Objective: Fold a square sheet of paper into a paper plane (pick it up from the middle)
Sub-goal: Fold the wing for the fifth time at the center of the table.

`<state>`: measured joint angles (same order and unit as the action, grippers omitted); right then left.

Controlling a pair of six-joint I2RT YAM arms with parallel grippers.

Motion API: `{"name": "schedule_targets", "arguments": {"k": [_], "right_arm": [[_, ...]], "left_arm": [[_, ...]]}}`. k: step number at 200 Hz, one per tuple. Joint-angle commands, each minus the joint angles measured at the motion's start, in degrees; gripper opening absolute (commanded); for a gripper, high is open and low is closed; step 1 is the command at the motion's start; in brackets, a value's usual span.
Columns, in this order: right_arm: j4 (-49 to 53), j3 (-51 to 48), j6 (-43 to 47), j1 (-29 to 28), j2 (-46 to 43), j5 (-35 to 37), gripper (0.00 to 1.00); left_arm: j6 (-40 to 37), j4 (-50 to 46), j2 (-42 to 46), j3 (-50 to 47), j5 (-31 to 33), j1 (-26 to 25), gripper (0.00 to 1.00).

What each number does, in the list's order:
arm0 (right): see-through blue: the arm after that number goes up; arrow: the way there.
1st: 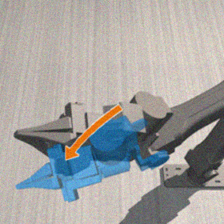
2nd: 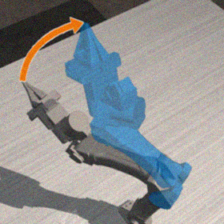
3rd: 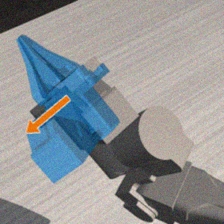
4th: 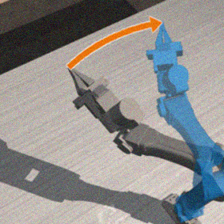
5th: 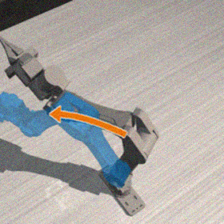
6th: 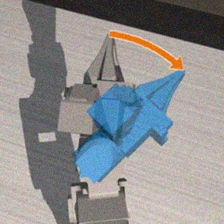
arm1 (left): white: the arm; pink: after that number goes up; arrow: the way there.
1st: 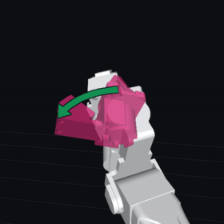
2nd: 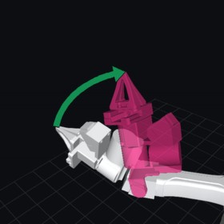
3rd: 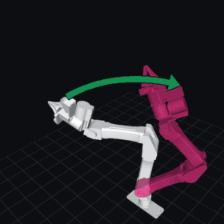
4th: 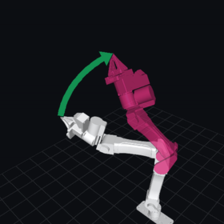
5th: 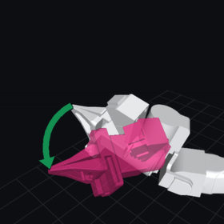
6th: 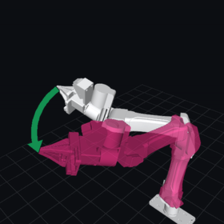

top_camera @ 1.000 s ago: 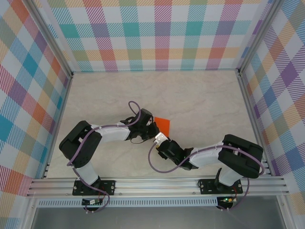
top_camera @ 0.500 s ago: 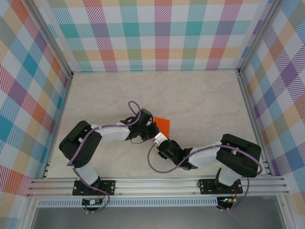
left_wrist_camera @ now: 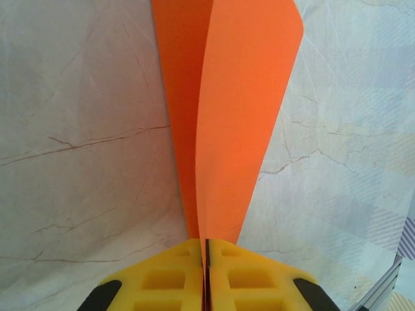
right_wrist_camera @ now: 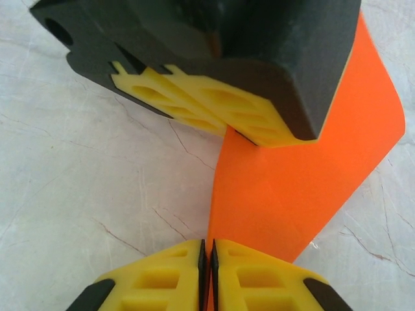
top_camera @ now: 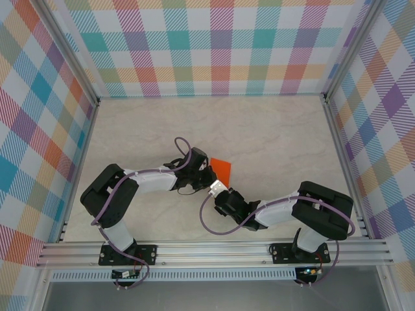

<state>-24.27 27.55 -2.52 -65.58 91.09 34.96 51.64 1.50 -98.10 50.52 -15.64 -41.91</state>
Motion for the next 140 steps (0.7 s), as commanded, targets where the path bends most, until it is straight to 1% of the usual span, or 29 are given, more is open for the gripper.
{"name": "schedule_targets", "arguments": {"k": [1, 15, 43, 60, 75, 103, 140], "right_arm": [[0.4, 1.3, -1.2, 0.5, 0.5, 0.8, 0.09], [0.0, 0.9, -1.7, 1.2, 0.1, -0.1, 0.05], [-0.3, 0.3, -2.9, 2.8, -1.2, -5.3, 0.02], [-0.3, 0.1, -3.5, 3.8, -1.9, -7.7, 0.02], [-1.2, -0.7, -4.3, 4.9, -2.9, -10.7, 0.02], [-2.4, -2.2, -6.4, 7.3, -5.0, -16.2, 0.01], [-3.4, -3.6, -9.1, 10.6, -7.7, -24.5, 0.01]], "left_arm": [[0.1, -2.3, 0.4, 0.9, 0.5, -0.2, 0.14], [-0.1, -4.1, 1.4, 1.2, 1.9, -0.3, 0.19], [-0.9, -9.0, 4.6, 2.1, 5.9, 0.1, 0.29], [-0.8, -12.1, 7.5, 2.1, 9.2, 0.6, 0.39], [-0.9, -14.5, 10.3, 1.7, 12.0, 1.0, 0.41], [-0.5, -16.9, 15.2, 0.5, 16.6, 1.5, 0.49], [-0.4, -16.9, 18.1, -1.3, 17.3, 1.8, 0.5]]}}
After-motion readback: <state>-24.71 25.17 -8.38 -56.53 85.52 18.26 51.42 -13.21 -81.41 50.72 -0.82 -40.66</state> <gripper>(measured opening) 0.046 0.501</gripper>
